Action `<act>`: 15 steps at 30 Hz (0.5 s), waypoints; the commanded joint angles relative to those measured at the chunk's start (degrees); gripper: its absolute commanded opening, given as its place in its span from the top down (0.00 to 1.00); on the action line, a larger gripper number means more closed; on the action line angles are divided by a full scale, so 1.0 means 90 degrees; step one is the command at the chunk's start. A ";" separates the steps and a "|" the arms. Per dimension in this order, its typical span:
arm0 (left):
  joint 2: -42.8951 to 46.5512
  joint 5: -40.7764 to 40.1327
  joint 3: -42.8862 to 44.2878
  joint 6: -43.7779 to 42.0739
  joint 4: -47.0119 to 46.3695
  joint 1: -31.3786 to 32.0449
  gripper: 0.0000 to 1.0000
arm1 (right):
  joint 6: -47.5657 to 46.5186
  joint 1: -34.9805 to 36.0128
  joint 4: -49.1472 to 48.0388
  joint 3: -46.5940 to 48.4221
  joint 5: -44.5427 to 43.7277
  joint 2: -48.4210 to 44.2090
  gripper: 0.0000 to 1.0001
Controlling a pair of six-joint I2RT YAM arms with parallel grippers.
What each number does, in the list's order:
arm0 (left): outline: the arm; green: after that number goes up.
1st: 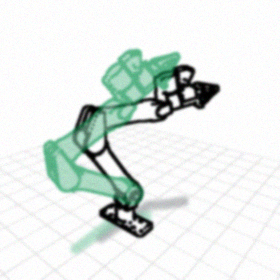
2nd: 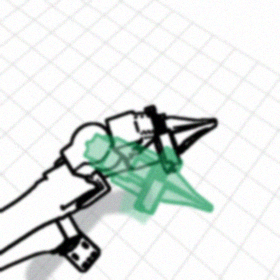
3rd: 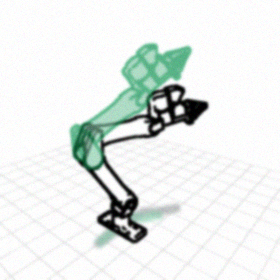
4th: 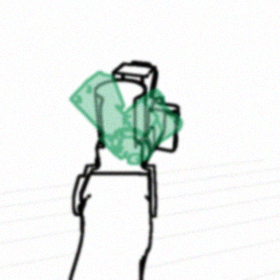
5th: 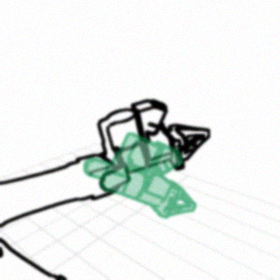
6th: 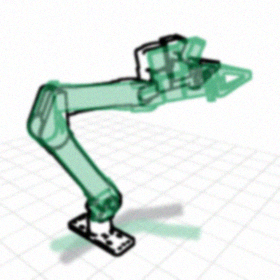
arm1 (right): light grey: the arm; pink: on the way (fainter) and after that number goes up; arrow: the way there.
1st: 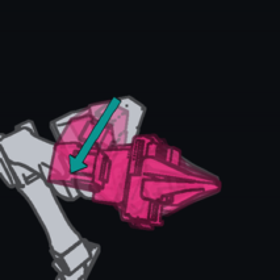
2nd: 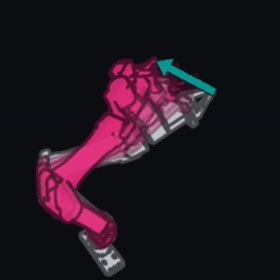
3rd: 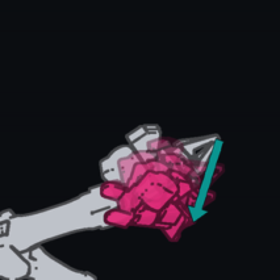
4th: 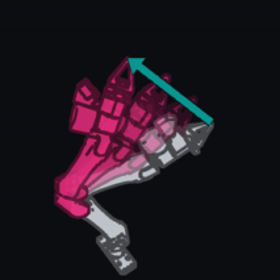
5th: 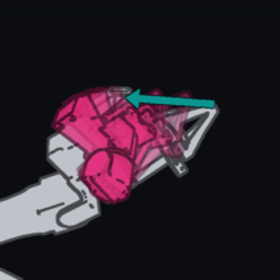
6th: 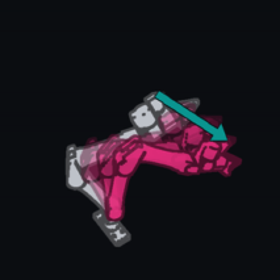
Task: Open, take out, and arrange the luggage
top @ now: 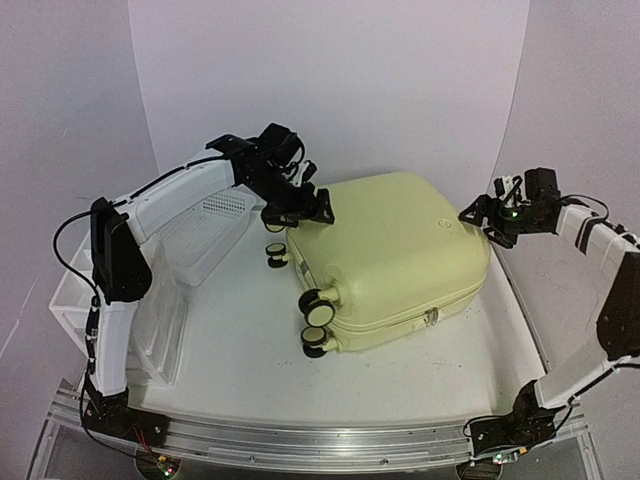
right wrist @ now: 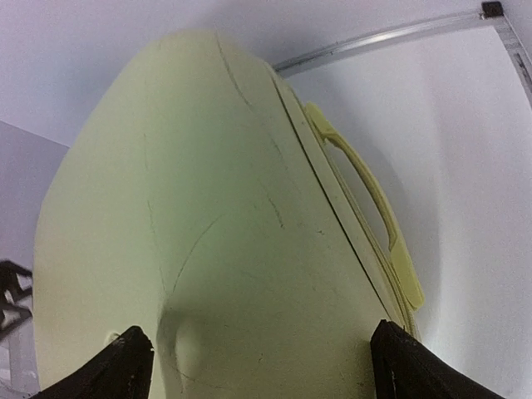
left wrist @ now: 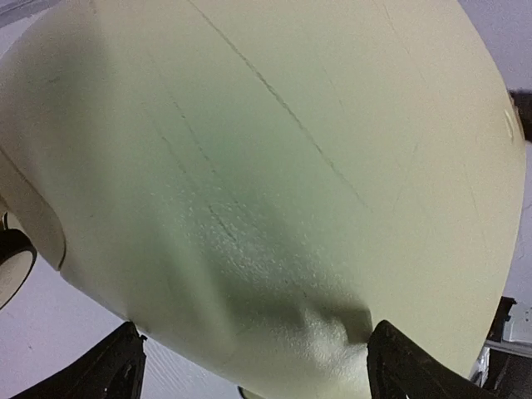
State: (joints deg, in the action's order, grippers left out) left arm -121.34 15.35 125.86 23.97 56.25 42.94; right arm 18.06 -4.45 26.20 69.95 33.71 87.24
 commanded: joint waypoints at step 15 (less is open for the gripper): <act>0.1253 0.0661 -0.0829 -0.0887 -0.1191 -0.0336 0.00 | 0.0069 0.1695 0.3718 -0.0786 -0.0968 -0.2184 0.03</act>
State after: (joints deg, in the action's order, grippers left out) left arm -123.31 16.49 125.64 17.74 46.02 37.28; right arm 22.92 10.66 48.38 60.36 28.69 67.90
